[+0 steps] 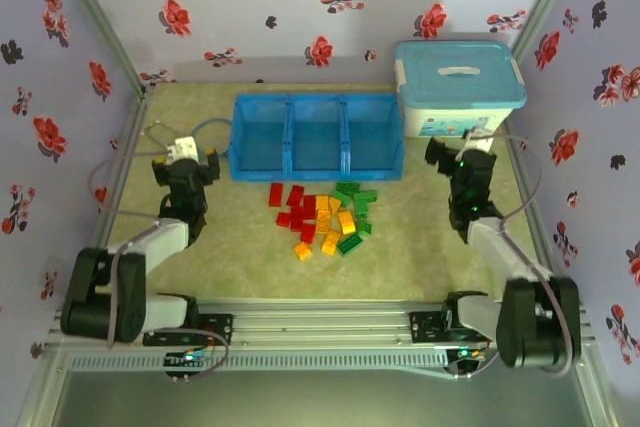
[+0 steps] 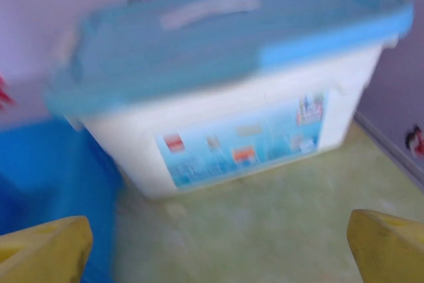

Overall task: Sort the legos into containers by color
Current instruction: Pick up the lego from the center of the table.

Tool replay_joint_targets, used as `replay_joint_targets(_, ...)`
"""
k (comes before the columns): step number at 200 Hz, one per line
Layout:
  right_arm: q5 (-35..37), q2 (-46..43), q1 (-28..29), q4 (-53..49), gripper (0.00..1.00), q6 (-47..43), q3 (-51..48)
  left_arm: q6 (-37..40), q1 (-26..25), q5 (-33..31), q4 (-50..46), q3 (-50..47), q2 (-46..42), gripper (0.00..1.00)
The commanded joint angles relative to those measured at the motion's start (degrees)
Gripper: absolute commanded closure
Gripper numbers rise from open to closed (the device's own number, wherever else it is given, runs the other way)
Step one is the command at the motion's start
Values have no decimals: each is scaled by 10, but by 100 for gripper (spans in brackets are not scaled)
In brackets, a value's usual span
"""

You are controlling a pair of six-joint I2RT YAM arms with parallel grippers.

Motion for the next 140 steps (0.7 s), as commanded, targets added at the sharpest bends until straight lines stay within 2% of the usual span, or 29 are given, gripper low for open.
replay_joint_targets(1, 3, -26, -9, -279, 1, 177, 48, -129, -15, -9, -243, 108, -82, 0)
replay_joint_targets(7, -78, -23, -16, -271, 1, 161, 47, -152, -18, 21, -283, 124, -102, 0)
replay_joint_targets(15, -115, -17, -9, -300, 1, 164, 64, -177, -34, 54, -301, 126, -129, 0)
replay_joint_targets(32, -81, -34, 34, -348, 1, 172, 81, -185, -88, 76, -307, 107, -175, 0)
replay_joint_targets(43, -30, -63, 71, -363, 1, 177, 80, -194, -117, 71, -363, 124, -179, 0)
replay_joint_targets(54, -14, -87, 95, -373, 1, 184, 81, -207, -138, 76, -423, 143, -171, 0)
replay_joint_targets(78, -23, -99, 118, -425, 1, 202, 96, -226, -207, 83, -501, 156, -155, 0)
replay_joint_targets(110, -27, -127, 156, -460, 1, 228, 74, -243, -297, 103, -556, 162, -125, 4)
replay_joint_targets(140, -24, -152, 186, -456, 1, 251, 36, -275, -329, 112, -580, 151, -100, 14)
